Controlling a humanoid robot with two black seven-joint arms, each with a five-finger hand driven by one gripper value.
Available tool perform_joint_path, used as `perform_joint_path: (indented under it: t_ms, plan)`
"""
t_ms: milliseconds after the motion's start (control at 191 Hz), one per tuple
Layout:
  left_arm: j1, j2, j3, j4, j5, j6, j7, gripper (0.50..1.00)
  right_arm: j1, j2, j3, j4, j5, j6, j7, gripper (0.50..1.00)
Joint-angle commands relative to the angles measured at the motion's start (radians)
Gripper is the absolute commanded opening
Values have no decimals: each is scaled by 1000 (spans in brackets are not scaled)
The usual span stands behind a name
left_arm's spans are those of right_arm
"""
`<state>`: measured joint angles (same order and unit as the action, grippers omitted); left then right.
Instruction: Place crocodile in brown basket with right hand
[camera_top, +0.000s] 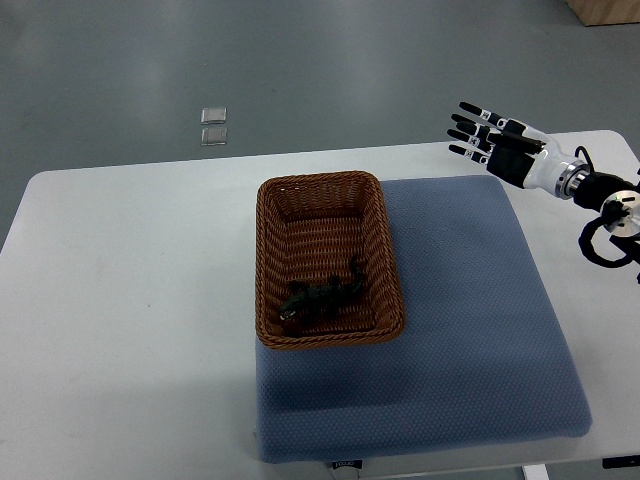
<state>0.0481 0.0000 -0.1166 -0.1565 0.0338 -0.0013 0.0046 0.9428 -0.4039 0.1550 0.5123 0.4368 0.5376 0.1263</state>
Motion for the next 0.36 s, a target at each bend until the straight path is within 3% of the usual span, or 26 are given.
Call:
perform_joint_path:
  t_ms: [0, 351]
  plan:
    - [-1, 0, 0, 0, 0, 0, 0, 1000, -1, -3, 4, -6, 2, 2, 1, 930]
    - [1, 0, 0, 0, 0, 0, 0, 1000, -7, 10, 3, 0, 0, 5, 1, 930]
